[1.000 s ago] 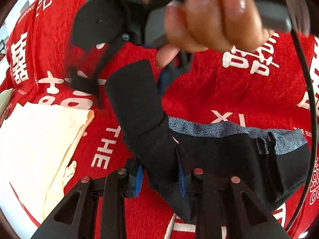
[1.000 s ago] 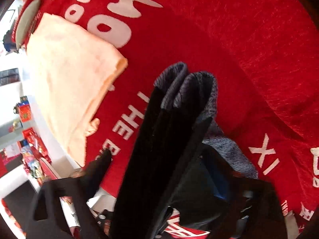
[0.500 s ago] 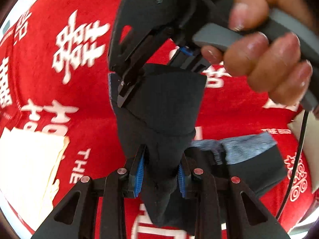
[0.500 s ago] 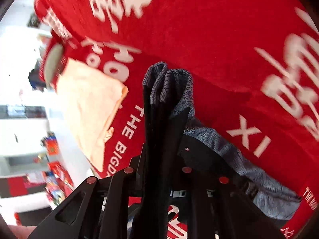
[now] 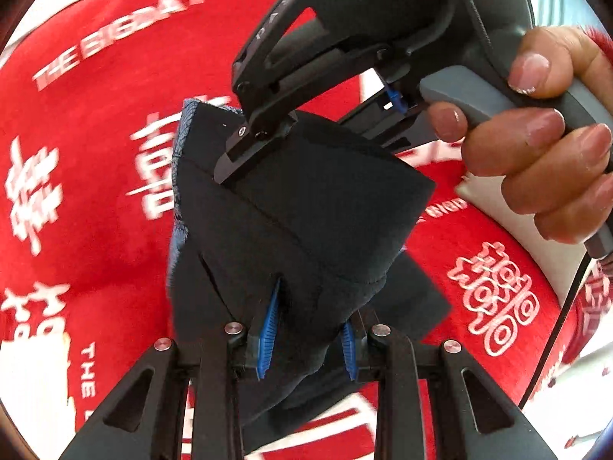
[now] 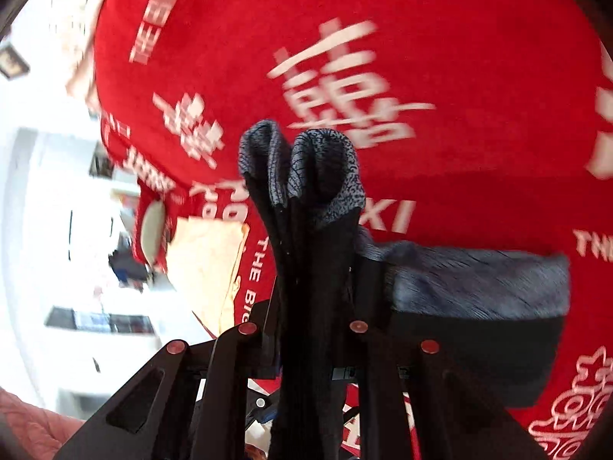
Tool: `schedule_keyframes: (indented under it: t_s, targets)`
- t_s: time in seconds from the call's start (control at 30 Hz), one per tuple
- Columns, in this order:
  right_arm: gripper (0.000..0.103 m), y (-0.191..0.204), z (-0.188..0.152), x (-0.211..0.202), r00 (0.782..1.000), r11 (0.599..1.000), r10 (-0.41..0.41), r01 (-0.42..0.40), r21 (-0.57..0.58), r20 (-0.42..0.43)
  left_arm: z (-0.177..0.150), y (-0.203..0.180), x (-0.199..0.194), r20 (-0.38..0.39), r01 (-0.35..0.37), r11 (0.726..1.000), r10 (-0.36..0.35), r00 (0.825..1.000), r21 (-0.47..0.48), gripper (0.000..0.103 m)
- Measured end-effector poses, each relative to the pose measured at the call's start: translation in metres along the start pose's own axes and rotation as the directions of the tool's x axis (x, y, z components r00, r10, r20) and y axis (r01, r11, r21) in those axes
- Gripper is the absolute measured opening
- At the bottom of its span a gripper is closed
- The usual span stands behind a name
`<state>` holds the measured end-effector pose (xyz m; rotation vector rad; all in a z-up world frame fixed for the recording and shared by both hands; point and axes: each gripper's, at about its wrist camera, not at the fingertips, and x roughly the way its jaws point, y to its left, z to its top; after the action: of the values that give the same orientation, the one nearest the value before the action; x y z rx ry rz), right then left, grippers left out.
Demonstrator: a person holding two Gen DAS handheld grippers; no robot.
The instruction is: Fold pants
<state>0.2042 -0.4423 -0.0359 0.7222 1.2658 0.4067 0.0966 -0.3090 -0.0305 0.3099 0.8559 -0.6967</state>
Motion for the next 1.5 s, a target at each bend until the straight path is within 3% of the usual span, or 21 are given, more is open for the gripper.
schedule_keyframes:
  t_s: [0.17,0.4,0.53,0.7,0.77,0.8,0.83,0.97,1.0,1.1,1.17,1.3,1.33,1.4,1.5]
  targets:
    - [0.017,-0.065,-0.024,-0.037,0.997,0.995,-0.012,0.005,0.097,0.07,-0.001,-0.049,0.027,-0.049,0.042,0.995,-0.037,0.998,0.093,0.03]
    - [0.017,-0.157,-0.049,-0.016,0.996,0.977,-0.084,0.075,0.198,0.041,-0.028,-0.09,0.085,-0.196,0.038,0.987,-0.008,0.981,0.153,0.03]
    - [0.02,-0.19,-0.062,-0.001,0.996,0.964,-0.084,0.071,0.256,0.039,-0.039,-0.097,0.096,-0.219,0.028,0.984,0.012,0.976,0.176,0.03]
    - [0.028,-0.195,-0.07,-0.003,0.994,0.961,-0.1,0.083,0.263,0.053,-0.037,-0.097,0.093,-0.242,0.034,0.981,0.014,0.97,0.192,0.034]
    - [0.032,-0.191,-0.072,-0.006,0.991,0.963,-0.127,0.112,0.244,0.043,-0.034,-0.092,0.088,-0.257,0.047,0.985,-0.003,0.966,0.166,0.042]
    - [0.035,-0.187,-0.074,-0.007,0.988,0.964,-0.147,0.134,0.231,0.038,-0.033,-0.086,0.083,-0.266,0.042,0.989,-0.003,0.964,0.142,0.061]
    - [0.035,-0.183,-0.075,-0.009,0.984,0.962,-0.176,0.164,0.217,0.036,-0.032,-0.08,0.079,-0.266,0.04,0.992,-0.006,0.964,0.122,0.067]
    - [0.043,-0.172,-0.081,-0.01,0.963,0.947,-0.27,0.26,0.191,0.026,-0.031,-0.058,0.062,-0.271,0.054,0.996,-0.034,0.962,0.068,0.067]
    - [0.049,-0.169,-0.083,-0.01,0.95,0.935,-0.312,0.303,0.184,0.02,-0.031,-0.053,0.057,-0.269,0.049,0.997,-0.032,0.963,0.057,0.067]
    - [0.054,-0.172,-0.092,-0.01,0.906,0.893,-0.422,0.418,0.17,-0.009,-0.03,-0.031,0.041,-0.245,-0.002,1.0,0.005,0.969,0.011,0.067]
    - [0.054,-0.173,-0.1,-0.015,0.9,0.884,-0.435,0.428,0.188,0.0,-0.027,-0.011,0.041,-0.242,-0.035,0.999,0.026,0.97,-0.034,0.067]
    - [0.054,-0.166,-0.108,-0.026,0.853,0.835,-0.522,0.507,0.216,0.017,-0.029,0.04,0.05,-0.282,-0.153,0.979,0.11,0.953,-0.135,0.067]
    - [0.051,-0.162,-0.11,-0.031,0.844,0.827,-0.536,0.518,0.219,0.027,-0.03,0.053,0.055,-0.301,-0.179,0.972,0.126,0.945,-0.154,0.067]
    - [0.021,-0.151,-0.112,-0.038,0.848,0.837,-0.527,0.505,0.213,0.061,-0.037,0.069,0.067,-0.345,-0.217,0.956,0.139,0.928,-0.198,0.067]
    - [0.02,-0.135,-0.113,-0.037,0.861,0.856,-0.501,0.48,0.193,0.084,-0.047,0.087,0.08,-0.395,-0.233,0.94,0.121,0.911,-0.25,0.067]
